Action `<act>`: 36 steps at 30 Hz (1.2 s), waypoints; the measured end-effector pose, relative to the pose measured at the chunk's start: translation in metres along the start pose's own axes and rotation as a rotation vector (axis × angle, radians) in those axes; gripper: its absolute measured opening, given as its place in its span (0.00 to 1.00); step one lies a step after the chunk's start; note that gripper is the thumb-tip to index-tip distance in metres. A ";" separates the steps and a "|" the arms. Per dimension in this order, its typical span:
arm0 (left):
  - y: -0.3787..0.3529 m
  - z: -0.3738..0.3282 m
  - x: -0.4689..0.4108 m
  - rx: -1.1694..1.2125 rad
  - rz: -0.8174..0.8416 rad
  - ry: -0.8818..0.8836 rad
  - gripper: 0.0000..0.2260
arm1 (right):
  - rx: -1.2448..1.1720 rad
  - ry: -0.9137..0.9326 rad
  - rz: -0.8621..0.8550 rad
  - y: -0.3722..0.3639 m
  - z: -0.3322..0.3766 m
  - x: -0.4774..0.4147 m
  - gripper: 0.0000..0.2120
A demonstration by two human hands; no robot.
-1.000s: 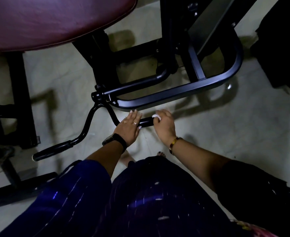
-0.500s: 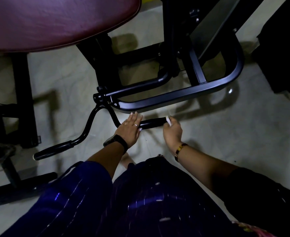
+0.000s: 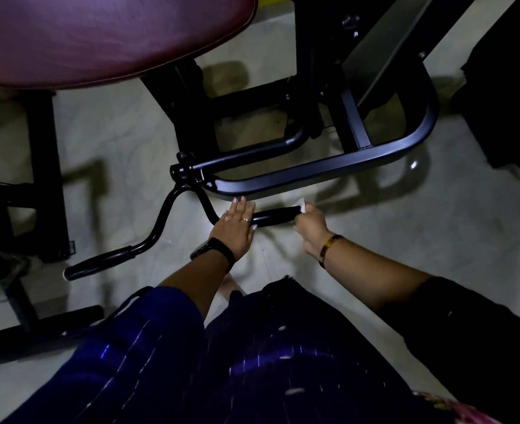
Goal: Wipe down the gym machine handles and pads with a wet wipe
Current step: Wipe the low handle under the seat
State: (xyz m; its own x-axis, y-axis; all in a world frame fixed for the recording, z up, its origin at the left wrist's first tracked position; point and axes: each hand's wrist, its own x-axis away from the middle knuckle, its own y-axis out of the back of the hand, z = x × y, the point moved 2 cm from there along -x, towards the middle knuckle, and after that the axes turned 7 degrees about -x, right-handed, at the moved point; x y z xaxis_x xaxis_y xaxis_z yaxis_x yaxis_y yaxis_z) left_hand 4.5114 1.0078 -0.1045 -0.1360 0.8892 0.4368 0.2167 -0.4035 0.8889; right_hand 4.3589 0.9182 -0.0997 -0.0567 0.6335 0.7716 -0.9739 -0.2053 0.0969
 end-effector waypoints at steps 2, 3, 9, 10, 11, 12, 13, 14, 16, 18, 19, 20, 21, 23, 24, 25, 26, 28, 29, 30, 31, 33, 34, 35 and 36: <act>-0.001 0.001 0.002 0.001 0.002 0.004 0.25 | -0.011 -0.037 -0.017 0.003 -0.005 -0.005 0.12; -0.002 0.001 0.003 0.002 0.002 0.004 0.26 | -0.022 -0.039 -0.032 0.004 -0.007 -0.003 0.11; -0.004 0.000 0.005 0.010 -0.008 0.018 0.26 | 0.057 0.197 -0.116 0.012 -0.014 0.026 0.19; -0.004 0.000 0.004 0.016 -0.007 0.021 0.26 | 0.078 0.229 -0.112 0.013 -0.014 0.027 0.19; -0.004 0.000 0.005 0.021 -0.004 0.023 0.26 | 0.103 0.249 -0.098 0.013 -0.013 0.027 0.20; -0.004 0.000 0.005 0.022 -0.002 0.023 0.26 | 0.124 0.262 -0.074 0.013 -0.012 0.024 0.20; -0.004 0.001 0.006 0.021 -0.001 0.022 0.26 | 0.152 0.259 -0.037 0.013 -0.009 0.021 0.21; -0.005 0.001 0.007 0.018 -0.003 0.021 0.26 | 0.198 0.244 -0.009 0.011 -0.007 0.016 0.22; -0.005 0.001 0.009 0.016 -0.008 0.021 0.26 | 0.292 0.191 -0.002 0.010 -0.003 0.009 0.21; -0.006 0.001 0.010 0.011 -0.006 0.022 0.26 | 0.272 0.129 -0.057 0.010 -0.002 0.007 0.15; -0.006 0.001 0.011 0.009 -0.005 0.021 0.26 | 0.213 0.114 -0.073 0.010 -0.004 0.007 0.12; -0.006 0.001 0.011 0.007 -0.001 0.020 0.27 | 0.158 0.123 -0.090 0.010 -0.006 0.009 0.10; -0.006 0.002 0.011 0.005 0.002 0.020 0.27 | 0.138 0.150 -0.104 0.012 -0.008 0.013 0.10; -0.006 0.002 0.012 -0.004 0.004 0.016 0.27 | 0.187 0.217 -0.109 0.014 -0.012 0.022 0.15; -0.006 0.002 0.012 -0.007 0.001 0.014 0.27 | 0.213 0.266 -0.104 0.014 -0.014 0.026 0.17; -0.006 0.002 0.013 -0.007 -0.001 0.013 0.27 | 0.234 0.311 -0.096 0.014 -0.015 0.028 0.19; -0.006 0.002 0.014 -0.004 -0.001 0.014 0.27 | 0.270 0.368 -0.086 0.014 -0.017 0.027 0.21; -0.006 0.003 0.016 0.000 -0.002 0.009 0.26 | 0.351 0.461 -0.054 0.011 -0.018 0.020 0.24; -0.006 0.003 0.017 0.004 -0.001 0.008 0.26 | 0.376 0.456 -0.037 0.008 -0.016 0.016 0.25; -0.006 0.004 0.018 0.010 -0.001 0.008 0.26 | 0.387 0.420 -0.022 0.006 -0.013 0.012 0.25; -0.007 0.004 0.019 0.013 -0.003 0.006 0.26 | 0.410 0.364 -0.022 0.006 -0.011 0.007 0.25; -0.006 0.003 0.019 0.014 -0.009 0.004 0.26 | 0.405 0.254 -0.041 0.006 -0.008 0.001 0.21; -0.005 0.003 0.019 0.016 -0.014 0.004 0.26 | 0.354 0.213 -0.058 0.007 -0.008 -0.002 0.18; -0.005 0.003 0.019 0.017 -0.019 0.005 0.26 | 0.232 0.165 -0.077 0.008 -0.008 0.000 0.14; -0.005 0.003 0.019 0.017 -0.023 0.006 0.26 | 0.084 0.115 -0.098 0.008 -0.007 0.004 0.11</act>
State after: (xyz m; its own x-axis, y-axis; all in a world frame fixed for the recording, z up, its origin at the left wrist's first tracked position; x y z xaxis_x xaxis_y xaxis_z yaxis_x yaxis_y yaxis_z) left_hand 4.5108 1.0275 -0.1007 -0.1465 0.8971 0.4169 0.2301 -0.3790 0.8963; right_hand 4.3495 0.9240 -0.1003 0.0079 0.7341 0.6790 -0.9545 -0.1969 0.2240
